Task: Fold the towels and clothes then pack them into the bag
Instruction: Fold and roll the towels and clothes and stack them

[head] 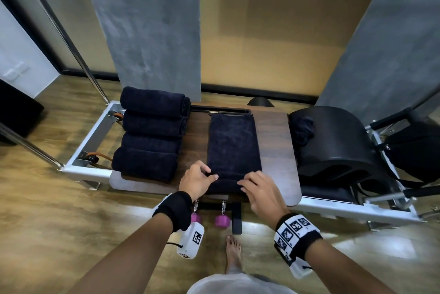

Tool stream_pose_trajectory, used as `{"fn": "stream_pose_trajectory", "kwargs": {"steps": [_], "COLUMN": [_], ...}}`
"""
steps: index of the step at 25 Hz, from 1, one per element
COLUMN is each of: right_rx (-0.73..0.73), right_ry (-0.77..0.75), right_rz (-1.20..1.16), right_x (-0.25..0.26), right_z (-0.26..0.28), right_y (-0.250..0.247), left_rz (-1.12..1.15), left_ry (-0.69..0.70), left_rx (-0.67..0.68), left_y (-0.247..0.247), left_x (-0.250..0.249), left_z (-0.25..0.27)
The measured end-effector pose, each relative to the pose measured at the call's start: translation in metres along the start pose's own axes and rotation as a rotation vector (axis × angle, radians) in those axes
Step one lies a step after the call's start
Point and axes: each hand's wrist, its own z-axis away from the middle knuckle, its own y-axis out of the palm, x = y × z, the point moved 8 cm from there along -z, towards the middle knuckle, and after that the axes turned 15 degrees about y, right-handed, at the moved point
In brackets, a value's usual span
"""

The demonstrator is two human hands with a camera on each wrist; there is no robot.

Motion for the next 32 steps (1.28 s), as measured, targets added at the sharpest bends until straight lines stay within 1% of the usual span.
{"fn": "stream_pose_trajectory", "kwargs": {"steps": [2, 4, 5, 6, 7, 9, 10, 11, 12, 13, 14, 16, 18, 19, 20, 22, 23, 25, 27, 28, 31, 32], "right_rx": [0.039, 0.073, 0.093, 0.117, 0.145, 0.202, 0.237, 0.275, 0.312, 0.353, 0.393, 0.453, 0.453, 0.431, 0.382, 0.24, 0.209, 0.225, 0.233, 0.242, 0.295, 0.319], "right_ry": [-0.014, 0.014, 0.027, 0.046, 0.069, 0.111, 0.128, 0.144, 0.161, 0.18, 0.203, 0.275, 0.353, 0.367, 0.356, 0.275, 0.223, 0.13, 0.072, 0.066, 0.066, 0.072], "right_rz": [0.069, 0.107, 0.115, 0.123, 0.131, 0.145, 0.148, 0.142, 0.129, 0.11, 0.085, 0.01, -0.098, -0.143, -0.158, -0.101, -0.048, 0.081, 0.198, 0.217, 0.191, 0.176], "right_x": [0.002, 0.0, 0.0, -0.002, -0.002, -0.004, -0.006, -0.008, -0.011, -0.015, -0.018, -0.026, -0.035, -0.037, -0.038, -0.036, -0.035, -0.033, -0.031, -0.031, -0.03, -0.031], "right_z": [0.001, -0.002, -0.005, -0.008, -0.012, -0.021, -0.027, -0.033, -0.039, -0.045, -0.05, -0.06, -0.067, -0.07, -0.072, -0.073, -0.071, -0.063, -0.059, -0.061, -0.074, -0.079], "right_y": [0.01, 0.015, 0.017, 0.018, 0.02, 0.024, 0.025, 0.026, 0.027, 0.027, 0.028, 0.026, 0.021, 0.019, 0.015, 0.004, 0.003, 0.007, 0.012, 0.015, 0.019, 0.02], "left_rz": [-0.003, 0.016, -0.003, -0.079, -0.195, -0.374, -0.421, -0.462, -0.504, -0.543, -0.568, -0.57, -0.541, -0.516, -0.492, -0.474, -0.478, -0.487, -0.493, -0.485, -0.441, -0.462], "left_ry": [-0.017, -0.029, -0.012, 0.056, 0.184, 0.5, 0.636, 0.735, 0.796, 0.815, 0.806, 0.755, 0.677, 0.631, 0.586, 0.507, 0.478, 0.44, 0.447, 0.466, 0.55, 0.578], "left_rx": [0.001, 0.002, -0.018, -0.067, -0.144, -0.252, -0.251, -0.207, -0.139, -0.066, -0.012, 0.043, 0.06, 0.057, 0.051, 0.054, 0.06, 0.063, 0.067, 0.061, -0.015, -0.037], "left_y": [0.001, 0.002, 0.0, -0.004, -0.01, -0.012, -0.008, -0.001, 0.006, 0.013, 0.016, 0.019, 0.02, 0.021, 0.022, 0.026, 0.027, 0.026, 0.025, 0.025, 0.018, 0.016], "left_x": [-0.001, -0.002, -0.005, -0.011, -0.023, -0.05, -0.061, -0.066, -0.067, -0.065, -0.062, -0.056, -0.053, -0.052, -0.051, -0.049, -0.048, -0.045, -0.046, -0.047, -0.049, -0.049], "left_z": [-0.002, -0.002, 0.0, 0.003, 0.007, 0.022, 0.028, 0.033, 0.034, 0.033, 0.03, 0.019, 0.007, 0.001, -0.005, -0.017, -0.022, -0.031, -0.036, -0.036, -0.026, -0.023]}}
